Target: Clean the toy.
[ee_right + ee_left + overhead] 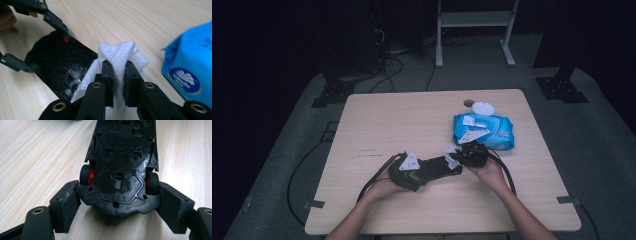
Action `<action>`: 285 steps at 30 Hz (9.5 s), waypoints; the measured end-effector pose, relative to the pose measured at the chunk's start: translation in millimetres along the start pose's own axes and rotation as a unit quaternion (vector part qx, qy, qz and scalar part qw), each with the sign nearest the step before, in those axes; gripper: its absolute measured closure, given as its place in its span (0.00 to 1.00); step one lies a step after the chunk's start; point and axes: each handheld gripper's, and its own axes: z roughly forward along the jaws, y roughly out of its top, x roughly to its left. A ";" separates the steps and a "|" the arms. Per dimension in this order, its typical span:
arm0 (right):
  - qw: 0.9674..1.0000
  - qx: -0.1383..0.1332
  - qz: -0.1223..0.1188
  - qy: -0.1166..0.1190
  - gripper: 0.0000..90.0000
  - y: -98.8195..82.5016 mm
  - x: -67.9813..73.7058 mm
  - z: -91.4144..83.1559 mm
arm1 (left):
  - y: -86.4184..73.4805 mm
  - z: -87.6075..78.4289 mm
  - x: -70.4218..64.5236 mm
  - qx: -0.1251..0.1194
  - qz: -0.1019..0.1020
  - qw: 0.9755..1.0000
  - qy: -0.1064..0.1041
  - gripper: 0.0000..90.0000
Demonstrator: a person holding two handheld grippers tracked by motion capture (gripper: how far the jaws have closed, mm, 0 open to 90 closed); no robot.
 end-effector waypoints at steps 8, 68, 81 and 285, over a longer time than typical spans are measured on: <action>0.999 0.002 -0.004 0.032 0.89 -8.6 9.6 -20.1 | -0.4 2.3 -0.8 0.009 -0.004 1.000 -0.007 0.27; 0.996 -0.021 0.020 0.081 0.46 -33.3 -17.7 -26.0 | -0.5 -2.0 -15.6 -0.075 -0.072 0.994 0.012 0.34; 0.983 0.004 0.034 0.180 0.43 -33.2 -24.9 -1.0 | 1.1 -4.7 -24.8 -0.073 0.002 0.996 0.047 0.35; 0.997 -0.072 -0.002 0.041 0.85 -7.3 22.9 -16.5 | 28.0 -13.1 12.7 0.050 -0.002 0.998 -0.043 0.62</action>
